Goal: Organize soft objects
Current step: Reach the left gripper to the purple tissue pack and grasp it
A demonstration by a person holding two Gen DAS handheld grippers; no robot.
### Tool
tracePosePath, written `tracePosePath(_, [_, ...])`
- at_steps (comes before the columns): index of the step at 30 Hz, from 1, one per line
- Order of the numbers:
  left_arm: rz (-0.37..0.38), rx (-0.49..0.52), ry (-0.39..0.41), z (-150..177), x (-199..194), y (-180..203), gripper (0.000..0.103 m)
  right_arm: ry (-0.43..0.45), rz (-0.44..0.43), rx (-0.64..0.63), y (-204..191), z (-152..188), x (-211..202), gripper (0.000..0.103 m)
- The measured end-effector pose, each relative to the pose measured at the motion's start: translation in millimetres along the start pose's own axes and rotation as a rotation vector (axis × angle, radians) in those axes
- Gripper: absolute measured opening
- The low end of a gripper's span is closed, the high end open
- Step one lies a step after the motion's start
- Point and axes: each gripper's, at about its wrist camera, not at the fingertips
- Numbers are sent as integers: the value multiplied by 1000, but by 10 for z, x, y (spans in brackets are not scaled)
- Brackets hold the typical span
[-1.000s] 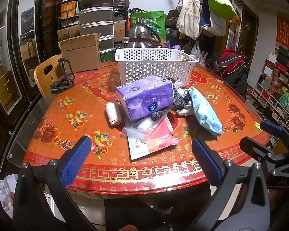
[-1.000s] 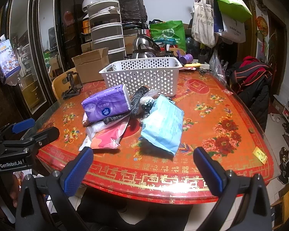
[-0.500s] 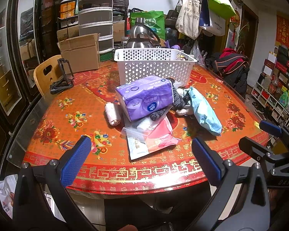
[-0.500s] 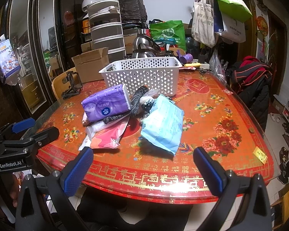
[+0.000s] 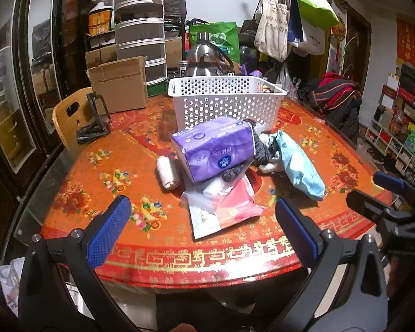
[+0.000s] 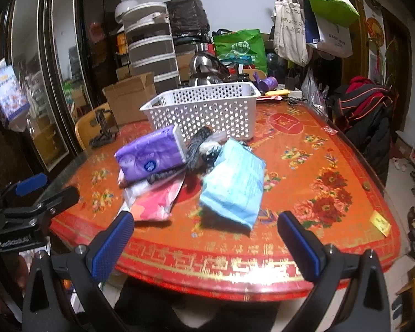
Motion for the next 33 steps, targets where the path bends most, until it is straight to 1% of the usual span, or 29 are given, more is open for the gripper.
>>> tracePosePath(1, [22,-12,5,-29,12,-48,103,12,7,7,29,-21,23,103])
tracePosePath(3, [50,-41,11,-111,80,-158,103,87,5,17,109,-94,73,103])
tracePosePath(4, [47,-41,4,-157,124,-190,103,94,3,14,121,-121,104,103])
tracePosePath(6, [8,-28,-27,-287,296,-257,103,50,-31,-19,110,-237,224,103])
tracePosePath(7, [-22,-27,-58,-341,413,-298,103,39,-42,-30,92,-295,275,103])
tracePosePath(8, [-35,-26,-92,-399,536,-346,103,47,-37,-37,71,-349,320,103])
tracePosePath(10, [-20,-31,-121,-488,701,-440,103,68,-32,-66,-2,-455,421,103])
tracePosePath(13, [48,-41,-123,-595,898,-588,103,51,-83,-83,-75,-650,646,103])
tracePosePath(14, [46,-40,-122,-620,957,-618,103,39,-98,-94,-102,-711,724,103])
tracePosePath(16, [50,-26,-128,-686,1092,-665,103,18,-96,-115,-183,-823,905,103])
tracePosePath(18, [38,-18,-130,-723,1201,-695,102,-1,-119,-135,-232,-900,1035,98])
tracePosePath(19, [49,-9,-125,-741,1255,-706,99,-7,-123,-144,-259,-920,1082,97])
tracePosePath(20, [68,-3,-125,-753,1295,-716,96,-11,-125,-152,-282,-945,1125,94])
tracePosePath(21, [79,0,-128,-758,1330,-717,86,-14,-134,-160,-296,-965,1163,90])
tracePosePath(22, [89,3,-125,-769,1354,-720,81,-19,-142,-163,-301,-981,1196,89])
tracePosePath(25, [101,35,-104,-809,1425,-680,80,-35,-174,-176,-319,-1047,1291,82])
tracePosePath(26, [109,42,-103,-796,1426,-650,79,-42,-176,-189,-341,-1067,1324,78])
tracePosePath(28, [138,61,-101,-803,1481,-621,71,-50,-180,-209,-361,-1081,1356,76])
tracePosePath(29, [145,70,-98,-809,1515,-607,68,-55,-183,-222,-379,-1095,1382,75])
tracePosePath(31, [166,79,-103,-780,1533,-564,59,-67,-193,-239,-403,-1115,1437,70])
tracePosePath(33, [187,90,-109,-779,1591,-534,57,-80,-206,-250,-436,-1129,1497,63])
Point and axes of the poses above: each gripper's, at about its wrist camera, not at the fingertips, and x roughly the way its jaws point, y to its right, z to its underside, and after that the axes turned 13 degrees about -y, right-handed
